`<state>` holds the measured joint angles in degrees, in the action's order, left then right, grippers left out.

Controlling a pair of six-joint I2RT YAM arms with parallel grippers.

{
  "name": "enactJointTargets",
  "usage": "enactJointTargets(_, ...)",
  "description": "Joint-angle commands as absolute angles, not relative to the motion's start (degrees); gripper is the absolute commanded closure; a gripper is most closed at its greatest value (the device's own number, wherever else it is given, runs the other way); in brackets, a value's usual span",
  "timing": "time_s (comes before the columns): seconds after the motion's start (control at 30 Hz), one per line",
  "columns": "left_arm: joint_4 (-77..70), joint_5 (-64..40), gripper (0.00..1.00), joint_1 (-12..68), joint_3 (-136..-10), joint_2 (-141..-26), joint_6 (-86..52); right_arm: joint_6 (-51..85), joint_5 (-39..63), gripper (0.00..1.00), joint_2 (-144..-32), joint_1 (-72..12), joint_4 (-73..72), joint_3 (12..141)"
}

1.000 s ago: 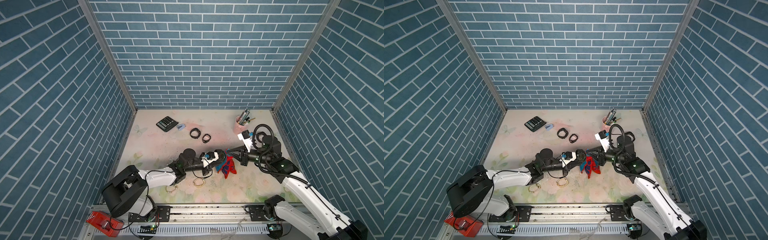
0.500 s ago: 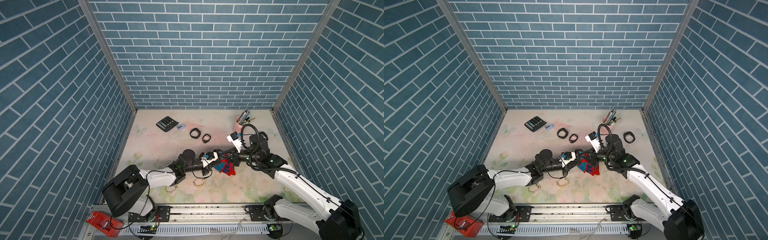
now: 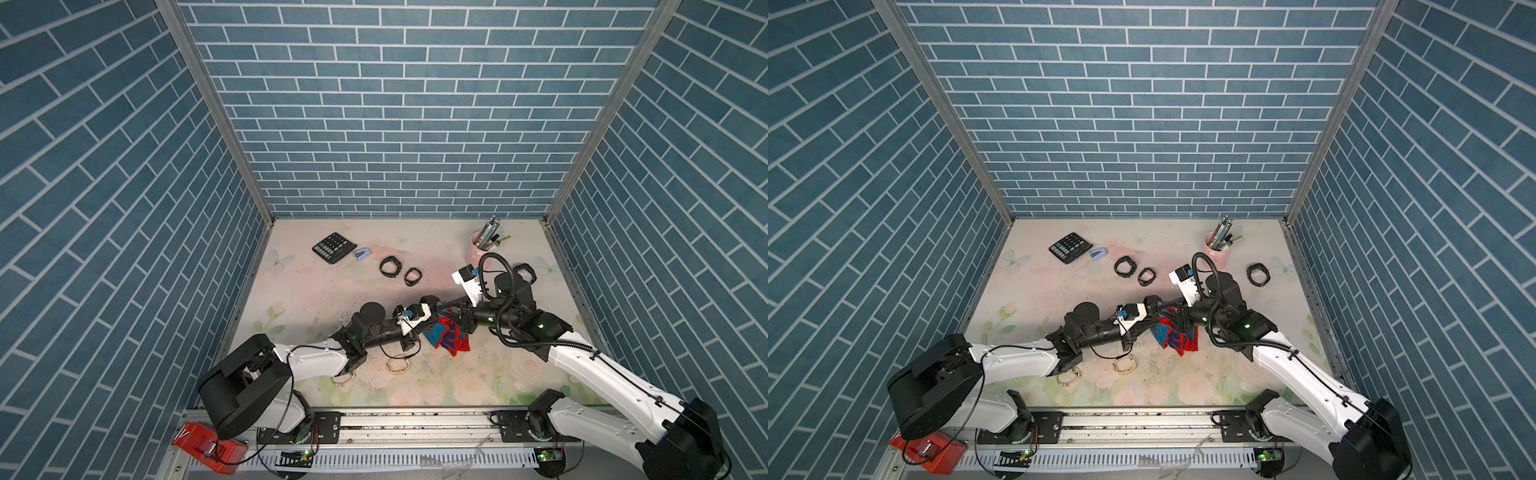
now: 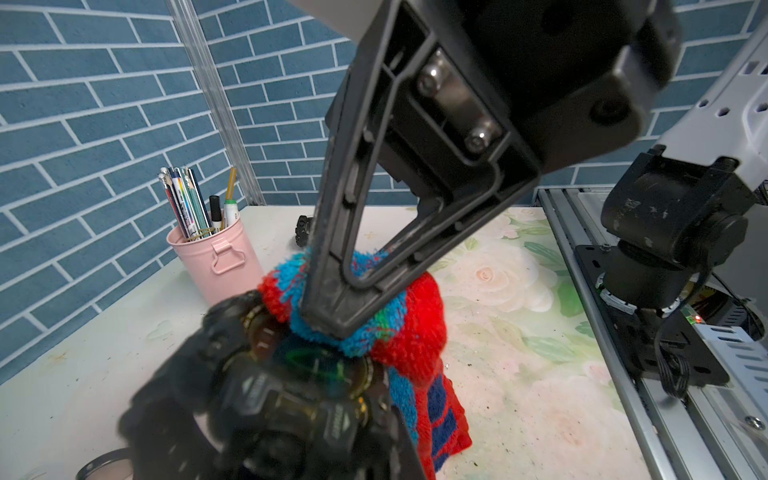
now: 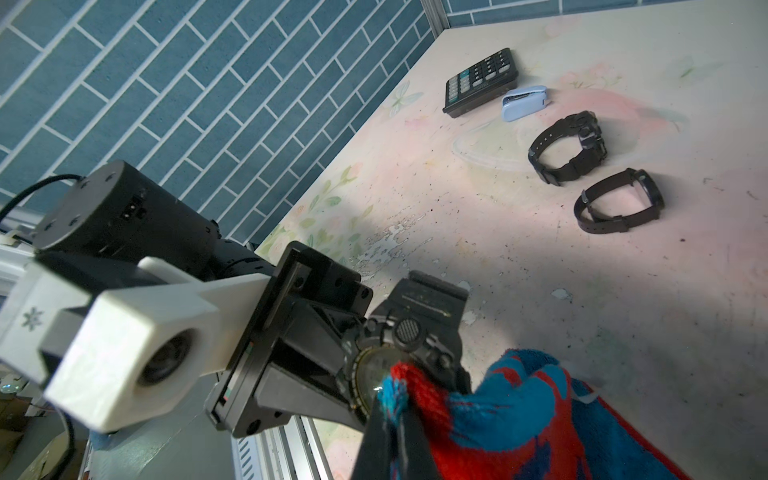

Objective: Wipe the watch dial
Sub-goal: Wipe the dirt from the watch dial.

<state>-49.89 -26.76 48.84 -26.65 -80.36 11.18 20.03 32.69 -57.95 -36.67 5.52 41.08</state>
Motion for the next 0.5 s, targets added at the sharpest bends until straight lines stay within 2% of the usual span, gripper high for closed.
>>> enactJointTargets(0.0,-55.6,-26.3,0.98,49.1,-26.8,-78.2,11.8,18.6,34.0,1.00,-59.1,-37.1,7.1,41.9)
enactJointTargets(0.23,-59.1,-27.6,0.98,49.1,-26.4,-79.8,11.9,24.8,40.3,1.00,-65.0,-40.2,-2.9,43.0)
enactJointTargets(0.47,-59.9,-27.3,0.98,49.2,-26.4,-80.2,11.8,23.7,32.6,1.00,-66.0,-41.6,-0.7,42.0)
